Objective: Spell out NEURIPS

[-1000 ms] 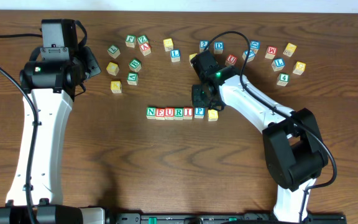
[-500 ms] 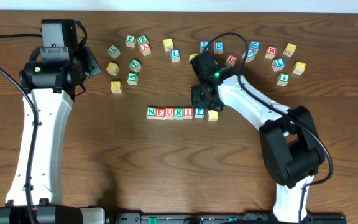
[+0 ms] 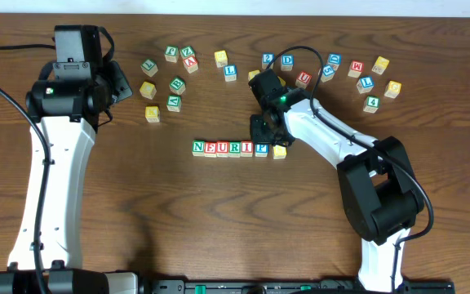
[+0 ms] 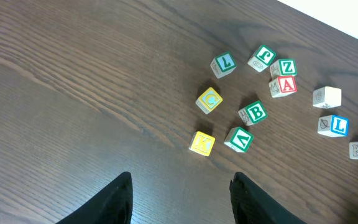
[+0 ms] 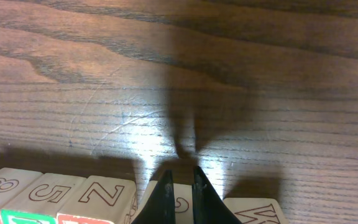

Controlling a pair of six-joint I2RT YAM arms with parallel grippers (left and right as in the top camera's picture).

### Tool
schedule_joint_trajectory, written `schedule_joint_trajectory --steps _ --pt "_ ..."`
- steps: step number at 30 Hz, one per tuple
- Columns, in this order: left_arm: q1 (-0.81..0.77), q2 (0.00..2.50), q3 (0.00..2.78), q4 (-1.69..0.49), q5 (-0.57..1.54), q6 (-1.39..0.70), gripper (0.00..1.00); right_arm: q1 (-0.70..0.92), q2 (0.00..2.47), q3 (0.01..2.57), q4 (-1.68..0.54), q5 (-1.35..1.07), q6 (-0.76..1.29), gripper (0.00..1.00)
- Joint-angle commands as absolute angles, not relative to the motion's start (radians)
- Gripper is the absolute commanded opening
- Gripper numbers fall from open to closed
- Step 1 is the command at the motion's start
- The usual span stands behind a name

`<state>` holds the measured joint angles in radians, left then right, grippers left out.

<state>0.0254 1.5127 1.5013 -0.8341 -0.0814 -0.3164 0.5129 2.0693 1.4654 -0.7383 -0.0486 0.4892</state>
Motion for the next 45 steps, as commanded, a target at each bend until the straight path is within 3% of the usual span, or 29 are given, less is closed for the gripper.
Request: schedule_joint_trajectory --steps 1,13,21,32,45 --pt "0.027 1.510 1.507 -0.837 -0.090 -0.311 0.50 0.511 2.070 1.486 -0.736 -0.053 0.482 0.04" --pt "0.027 1.510 1.507 -0.842 -0.090 -0.311 0.50 0.485 2.070 1.516 -0.778 -0.029 0.516 0.10" --pt "0.027 1.510 1.507 -0.841 -0.090 -0.311 0.50 0.475 2.070 1.601 -0.888 -0.040 0.515 0.01" --pt "0.027 1.510 1.507 -0.846 -0.090 -0.311 0.50 0.496 2.070 1.653 -1.061 -0.059 0.508 0.01" --pt "0.027 1.510 1.507 -0.849 -0.090 -0.311 0.50 0.530 2.070 1.554 -1.025 -0.059 0.527 0.01"
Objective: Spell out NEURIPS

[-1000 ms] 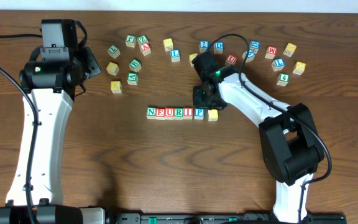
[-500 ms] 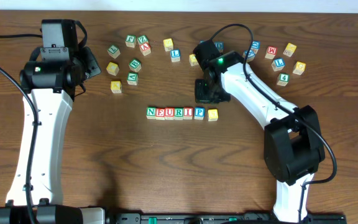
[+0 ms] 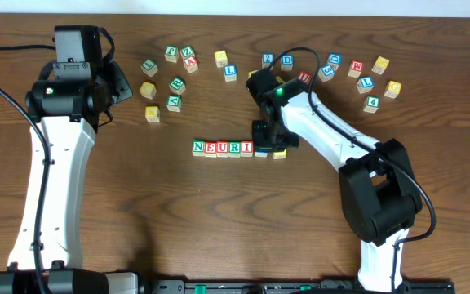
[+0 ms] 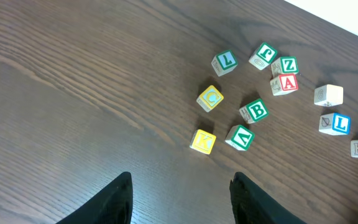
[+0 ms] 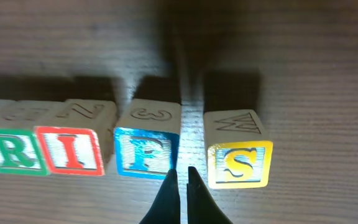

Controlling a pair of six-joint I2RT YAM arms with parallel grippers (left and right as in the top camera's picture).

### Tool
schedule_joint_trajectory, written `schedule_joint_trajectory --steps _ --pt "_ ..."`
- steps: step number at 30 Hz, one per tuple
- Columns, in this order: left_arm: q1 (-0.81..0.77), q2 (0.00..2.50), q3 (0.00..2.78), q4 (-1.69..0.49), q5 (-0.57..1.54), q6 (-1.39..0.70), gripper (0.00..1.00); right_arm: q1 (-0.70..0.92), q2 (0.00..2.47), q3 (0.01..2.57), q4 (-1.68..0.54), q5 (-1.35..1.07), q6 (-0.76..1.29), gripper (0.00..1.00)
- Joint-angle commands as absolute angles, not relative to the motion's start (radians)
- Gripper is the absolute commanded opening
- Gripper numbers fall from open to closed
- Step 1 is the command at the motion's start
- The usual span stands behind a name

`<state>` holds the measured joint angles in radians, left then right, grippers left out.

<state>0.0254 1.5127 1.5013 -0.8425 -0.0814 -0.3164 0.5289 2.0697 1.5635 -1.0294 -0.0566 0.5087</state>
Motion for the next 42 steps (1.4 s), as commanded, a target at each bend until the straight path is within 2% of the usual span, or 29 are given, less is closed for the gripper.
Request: schedule_joint_trajectory --steps 1,11,42 --pt "0.027 1.510 1.507 -0.849 -0.090 -0.311 0.50 0.530 2.070 1.554 -1.025 -0.059 0.527 0.01" --pt "0.027 1.510 1.507 -0.852 -0.091 -0.311 0.50 0.530 2.073 1.548 -1.032 -0.006 0.550 0.01" --pt "0.027 1.510 1.507 -0.851 -0.091 -0.311 0.50 0.531 2.119 1.542 -0.950 -0.063 0.492 0.01"
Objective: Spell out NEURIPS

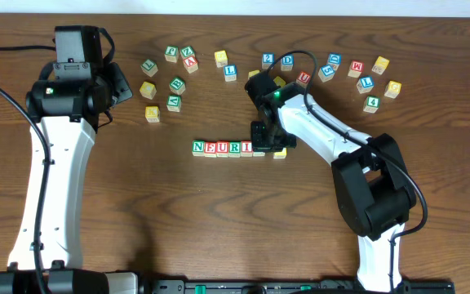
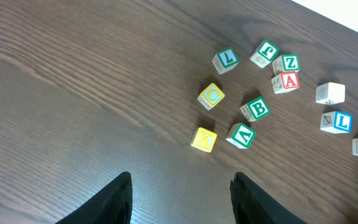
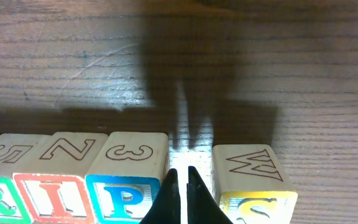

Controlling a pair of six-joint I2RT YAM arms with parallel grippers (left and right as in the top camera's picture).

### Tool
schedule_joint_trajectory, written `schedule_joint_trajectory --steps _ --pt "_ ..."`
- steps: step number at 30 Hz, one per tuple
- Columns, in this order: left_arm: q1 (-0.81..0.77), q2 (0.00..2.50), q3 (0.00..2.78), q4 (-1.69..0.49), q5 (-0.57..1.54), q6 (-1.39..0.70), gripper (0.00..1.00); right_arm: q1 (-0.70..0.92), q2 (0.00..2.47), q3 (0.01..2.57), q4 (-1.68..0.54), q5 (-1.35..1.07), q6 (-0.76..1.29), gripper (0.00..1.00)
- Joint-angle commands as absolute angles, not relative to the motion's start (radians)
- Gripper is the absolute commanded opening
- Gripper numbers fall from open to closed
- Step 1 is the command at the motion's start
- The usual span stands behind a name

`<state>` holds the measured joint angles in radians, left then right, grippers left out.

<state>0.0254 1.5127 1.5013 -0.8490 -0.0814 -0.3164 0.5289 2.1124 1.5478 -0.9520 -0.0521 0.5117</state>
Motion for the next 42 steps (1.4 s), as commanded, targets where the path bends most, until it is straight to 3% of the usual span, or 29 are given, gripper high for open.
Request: schedule_joint_trajectory --steps 1,12,24,42 --pt "0.027 1.510 1.507 -0.852 -0.091 -0.311 0.50 0.531 2.119 1.542 -0.950 -0.063 0.492 0.01" --pt "0.027 1.510 1.507 -0.851 -0.091 -0.311 0.50 0.513 2.081 1.592 -0.971 -0.059 0.465 0.01" --pt "0.027 1.510 1.507 -0.852 -0.091 -0.311 0.50 0.391 2.001 1.596 -1.108 -0.007 0.467 0.01" --pt "0.027 1.510 1.507 -0.853 -0.091 -0.311 0.50 0.402 2.003 1.393 -0.952 -0.150 0.510 0.01"
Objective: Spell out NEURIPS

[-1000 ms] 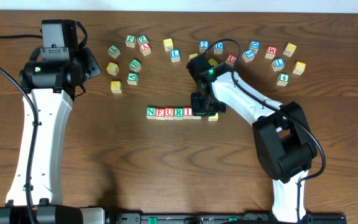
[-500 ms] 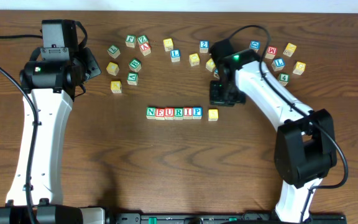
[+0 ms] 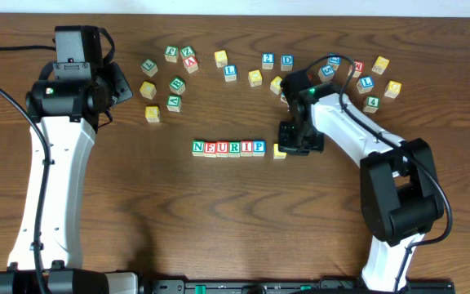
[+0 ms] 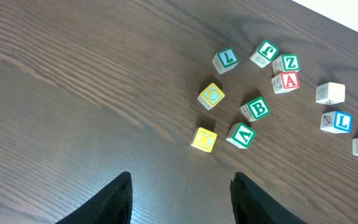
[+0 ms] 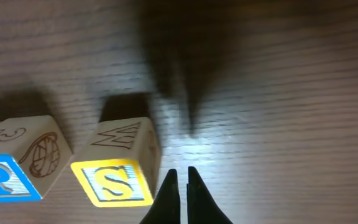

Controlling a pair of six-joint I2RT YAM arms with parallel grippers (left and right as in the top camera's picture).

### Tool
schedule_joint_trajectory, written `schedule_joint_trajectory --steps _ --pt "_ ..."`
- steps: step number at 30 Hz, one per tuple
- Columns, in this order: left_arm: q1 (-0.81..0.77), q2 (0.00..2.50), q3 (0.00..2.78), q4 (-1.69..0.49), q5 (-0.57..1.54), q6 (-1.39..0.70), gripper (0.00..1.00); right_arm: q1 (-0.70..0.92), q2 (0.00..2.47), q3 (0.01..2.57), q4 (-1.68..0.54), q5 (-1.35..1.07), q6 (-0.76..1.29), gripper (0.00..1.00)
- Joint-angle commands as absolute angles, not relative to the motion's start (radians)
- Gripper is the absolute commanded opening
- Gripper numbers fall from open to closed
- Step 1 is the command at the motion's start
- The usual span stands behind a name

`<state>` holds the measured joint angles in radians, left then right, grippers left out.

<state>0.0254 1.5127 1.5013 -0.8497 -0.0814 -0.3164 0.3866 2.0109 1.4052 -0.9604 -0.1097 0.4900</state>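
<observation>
A row of blocks reading NEURIP point(image 3: 228, 148) lies mid-table. The yellow S block point(image 3: 279, 151) point(image 5: 115, 172) sits just right of the blue P block point(image 5: 17, 169), slightly skewed, with a small gap between them. My right gripper point(image 3: 299, 145) point(image 5: 180, 180) is shut with nothing in it, its tips low beside the S block's right side. My left gripper point(image 4: 180, 193) hangs open and empty over bare wood at the left.
Loose letter blocks are scattered along the far side: a left group with L, C, B, K, V, Z, A point(image 4: 247, 93) and a right group point(image 3: 357, 75) behind the right arm. The table's far edge shows at top right in the left wrist view.
My right gripper has gone from the gap between the P and S blocks to the S block's right side. The S block now sits turned at an angle. The left arm is unchanged.
My right gripper, shut throughout, was first over the P and S end of the row. Then its tips stood in the gap between P and S at two moments, with P drawn against the I. Now it stands right of S.
</observation>
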Motion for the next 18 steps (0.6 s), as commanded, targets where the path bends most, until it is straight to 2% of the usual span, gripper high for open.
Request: schedule_joint_trajectory --steps 1,18 --pt "0.027 1.510 1.507 -0.853 -0.091 -0.311 0.50 0.406 2.003 1.393 -0.949 -0.149 0.513 0.01" --pt "0.027 1.510 1.507 -0.852 -0.091 -0.311 0.50 0.421 2.003 1.393 -0.867 -0.150 0.527 0.02"
